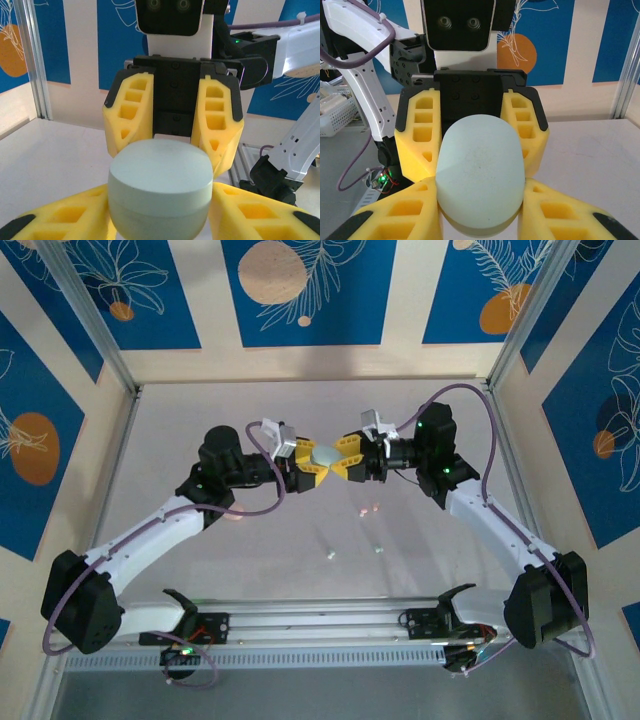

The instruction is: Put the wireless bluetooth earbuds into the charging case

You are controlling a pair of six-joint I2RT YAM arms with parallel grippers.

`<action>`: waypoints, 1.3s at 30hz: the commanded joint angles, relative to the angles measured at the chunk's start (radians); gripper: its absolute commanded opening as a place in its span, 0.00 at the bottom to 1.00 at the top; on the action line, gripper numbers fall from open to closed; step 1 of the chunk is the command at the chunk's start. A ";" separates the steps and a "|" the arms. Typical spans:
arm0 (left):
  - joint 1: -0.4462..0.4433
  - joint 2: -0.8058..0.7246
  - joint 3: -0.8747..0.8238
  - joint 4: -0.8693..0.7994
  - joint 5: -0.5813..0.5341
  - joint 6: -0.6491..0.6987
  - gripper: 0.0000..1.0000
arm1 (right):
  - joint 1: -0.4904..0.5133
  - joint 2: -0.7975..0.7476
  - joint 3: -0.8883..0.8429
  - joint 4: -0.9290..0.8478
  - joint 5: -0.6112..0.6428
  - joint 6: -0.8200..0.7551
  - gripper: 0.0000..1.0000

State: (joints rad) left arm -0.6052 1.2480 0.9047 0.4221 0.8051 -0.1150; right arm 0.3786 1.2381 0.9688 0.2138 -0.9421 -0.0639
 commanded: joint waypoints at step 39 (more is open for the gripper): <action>-0.001 0.012 0.051 -0.018 0.077 0.032 0.36 | -0.003 -0.019 0.018 0.025 0.004 0.028 0.35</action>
State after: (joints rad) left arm -0.6033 1.2602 0.9176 0.4175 0.8387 -0.0963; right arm 0.3790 1.2324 0.9688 0.2218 -0.9470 -0.0505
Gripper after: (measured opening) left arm 0.370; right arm 0.355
